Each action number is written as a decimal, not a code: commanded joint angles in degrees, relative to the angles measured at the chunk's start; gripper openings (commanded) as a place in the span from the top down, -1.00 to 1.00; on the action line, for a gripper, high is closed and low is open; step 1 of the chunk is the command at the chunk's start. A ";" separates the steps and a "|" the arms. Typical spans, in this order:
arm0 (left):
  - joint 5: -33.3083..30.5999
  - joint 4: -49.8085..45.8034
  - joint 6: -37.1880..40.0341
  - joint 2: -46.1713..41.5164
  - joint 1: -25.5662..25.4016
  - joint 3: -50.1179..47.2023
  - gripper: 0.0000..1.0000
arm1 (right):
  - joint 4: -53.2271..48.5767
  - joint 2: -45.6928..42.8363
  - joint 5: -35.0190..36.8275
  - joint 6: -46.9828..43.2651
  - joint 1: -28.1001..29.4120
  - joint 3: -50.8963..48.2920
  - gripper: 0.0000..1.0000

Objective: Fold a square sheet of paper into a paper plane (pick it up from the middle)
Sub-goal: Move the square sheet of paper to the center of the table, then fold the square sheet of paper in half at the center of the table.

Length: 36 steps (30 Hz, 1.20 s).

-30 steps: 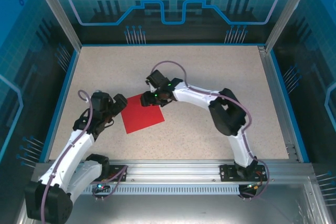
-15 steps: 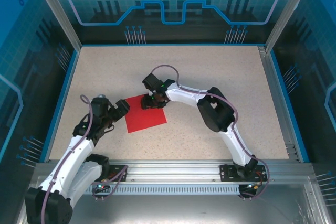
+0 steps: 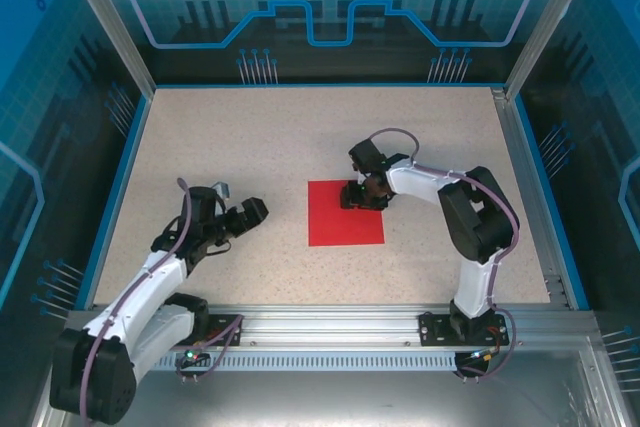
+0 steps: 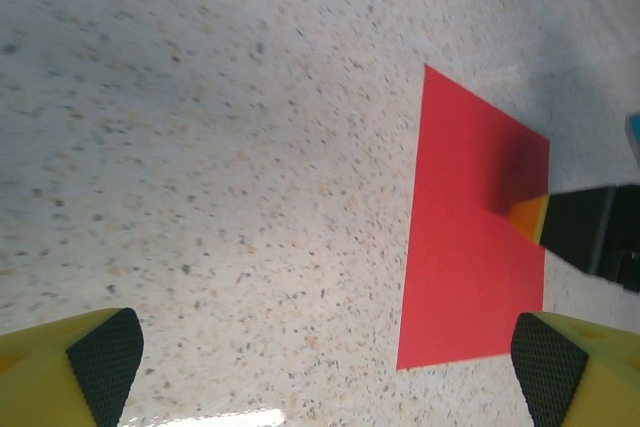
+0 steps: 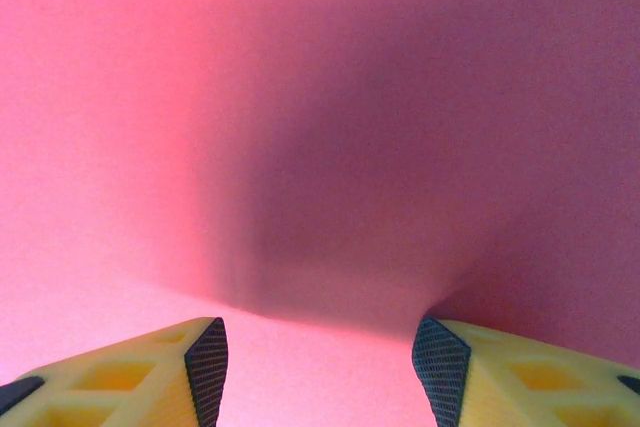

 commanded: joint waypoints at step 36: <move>3.74 10.47 -0.86 27.89 -9.27 13.15 -0.97 | -18.06 7.46 13.37 4.63 9.46 14.94 -0.98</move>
